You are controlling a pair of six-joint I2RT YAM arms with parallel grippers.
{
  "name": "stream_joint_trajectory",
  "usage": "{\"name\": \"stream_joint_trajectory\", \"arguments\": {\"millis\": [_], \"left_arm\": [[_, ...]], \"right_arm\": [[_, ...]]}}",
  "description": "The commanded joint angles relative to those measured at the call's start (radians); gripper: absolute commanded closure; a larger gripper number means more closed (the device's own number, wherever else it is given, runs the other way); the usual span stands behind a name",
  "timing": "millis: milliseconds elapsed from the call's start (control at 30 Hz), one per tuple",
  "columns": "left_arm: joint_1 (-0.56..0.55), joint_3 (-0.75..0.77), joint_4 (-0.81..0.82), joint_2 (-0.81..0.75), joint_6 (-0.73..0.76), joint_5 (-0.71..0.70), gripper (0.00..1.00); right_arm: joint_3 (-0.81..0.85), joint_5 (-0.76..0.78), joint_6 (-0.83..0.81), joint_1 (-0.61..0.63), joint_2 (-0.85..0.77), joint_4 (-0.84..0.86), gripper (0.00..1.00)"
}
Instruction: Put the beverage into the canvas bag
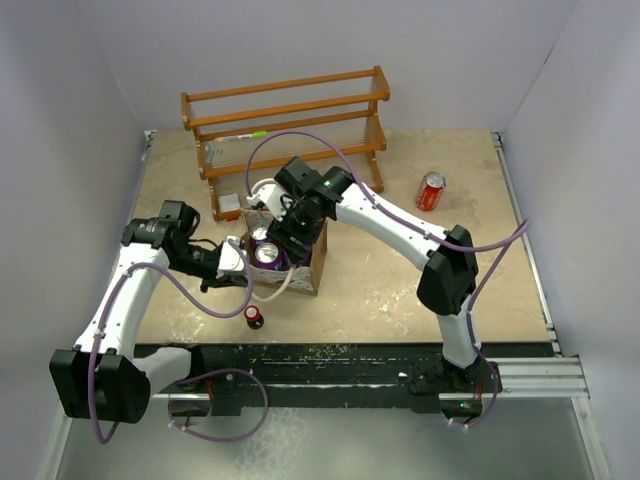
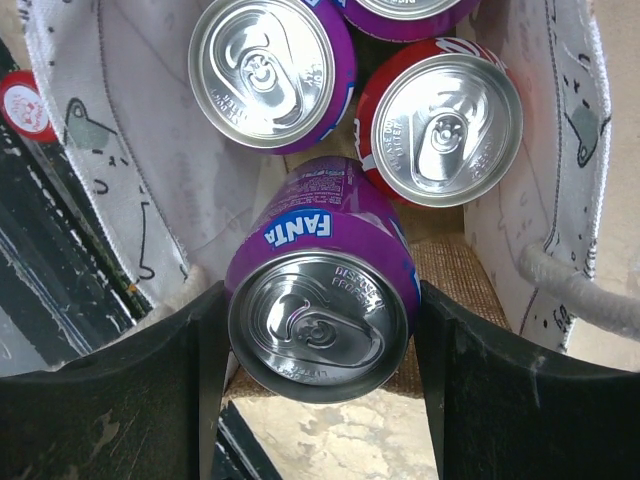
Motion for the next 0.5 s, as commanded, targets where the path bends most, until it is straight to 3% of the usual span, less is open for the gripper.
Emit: {"name": "stream_joint_trajectory", "arguments": {"millis": [0,467], "left_arm": [[-0.003,0.023,0.002,-0.014,0.019,0.024,0.92],[-0.004,0.044,0.01,-0.008,-0.004,0.061,0.92]], "right_arm": [[-0.009,0.074,0.036,0.008,-0.049,0.071,1.0],[-0.171,0.081,0.048,0.048,-0.094,0.201,0.99]]}}
